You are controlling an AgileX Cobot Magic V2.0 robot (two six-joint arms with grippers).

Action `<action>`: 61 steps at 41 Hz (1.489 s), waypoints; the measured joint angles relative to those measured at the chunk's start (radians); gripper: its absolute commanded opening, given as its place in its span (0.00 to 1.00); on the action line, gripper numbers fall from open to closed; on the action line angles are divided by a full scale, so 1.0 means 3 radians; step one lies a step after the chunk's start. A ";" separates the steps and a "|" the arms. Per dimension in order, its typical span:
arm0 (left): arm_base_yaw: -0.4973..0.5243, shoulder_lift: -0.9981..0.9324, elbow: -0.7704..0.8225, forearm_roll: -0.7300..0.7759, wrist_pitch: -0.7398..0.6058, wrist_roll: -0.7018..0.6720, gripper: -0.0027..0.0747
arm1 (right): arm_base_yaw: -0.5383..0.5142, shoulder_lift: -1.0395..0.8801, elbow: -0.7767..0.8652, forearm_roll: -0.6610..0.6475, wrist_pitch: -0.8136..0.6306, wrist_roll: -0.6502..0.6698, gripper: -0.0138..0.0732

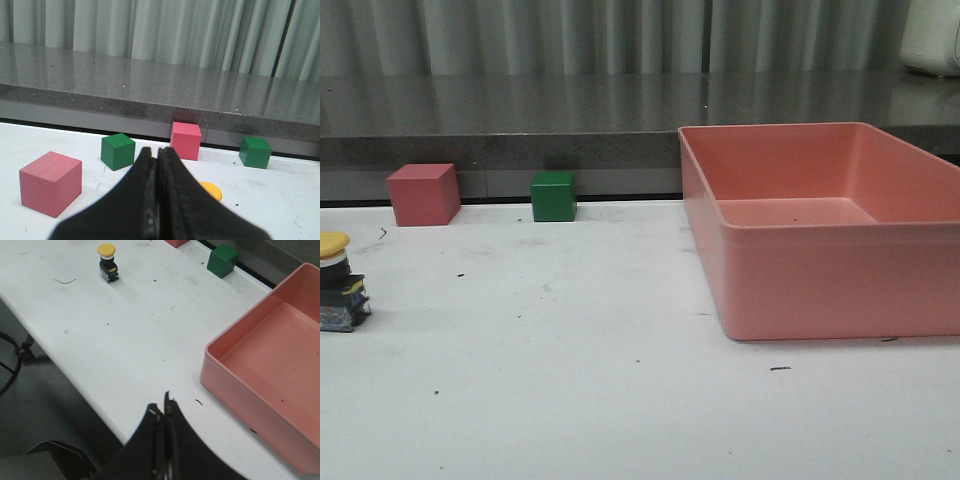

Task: Place and stand button with both arms

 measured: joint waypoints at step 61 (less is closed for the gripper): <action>0.0000 0.0000 0.0000 0.0000 0.0000 0.0000 0.01 | -0.2460 -0.2211 0.3047 0.0174 -0.2862 0.0000 0.08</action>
